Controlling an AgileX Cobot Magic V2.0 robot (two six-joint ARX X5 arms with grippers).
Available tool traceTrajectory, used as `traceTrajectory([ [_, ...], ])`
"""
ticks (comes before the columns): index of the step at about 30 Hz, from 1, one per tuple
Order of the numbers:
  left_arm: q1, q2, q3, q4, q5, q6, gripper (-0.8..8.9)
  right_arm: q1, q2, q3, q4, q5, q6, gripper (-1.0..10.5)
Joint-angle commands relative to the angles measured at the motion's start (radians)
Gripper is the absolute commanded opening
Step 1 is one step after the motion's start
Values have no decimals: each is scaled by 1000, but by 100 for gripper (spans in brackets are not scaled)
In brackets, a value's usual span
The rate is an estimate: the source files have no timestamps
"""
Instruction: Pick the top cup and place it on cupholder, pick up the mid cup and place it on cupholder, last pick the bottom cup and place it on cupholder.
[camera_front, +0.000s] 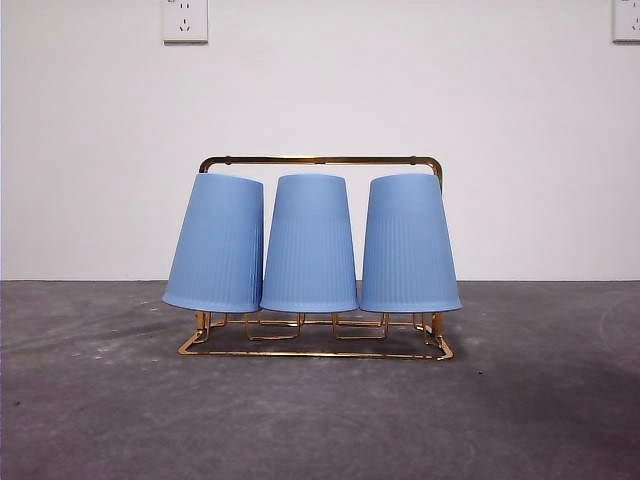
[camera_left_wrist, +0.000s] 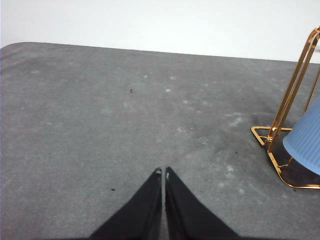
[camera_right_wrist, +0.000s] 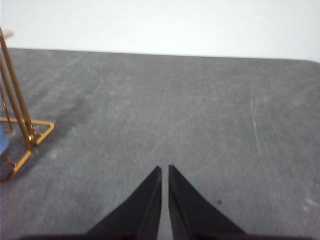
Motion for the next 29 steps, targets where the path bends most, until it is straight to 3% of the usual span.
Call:
traceTrajectory([
  [1,-2,-2,-20,-6,4,6,6,0,-2,-5,-20,22,-7,19],
  [29,-2,-2,-20,-6,4,6,6,-1,-2,-5,2,23,-16,19],
])
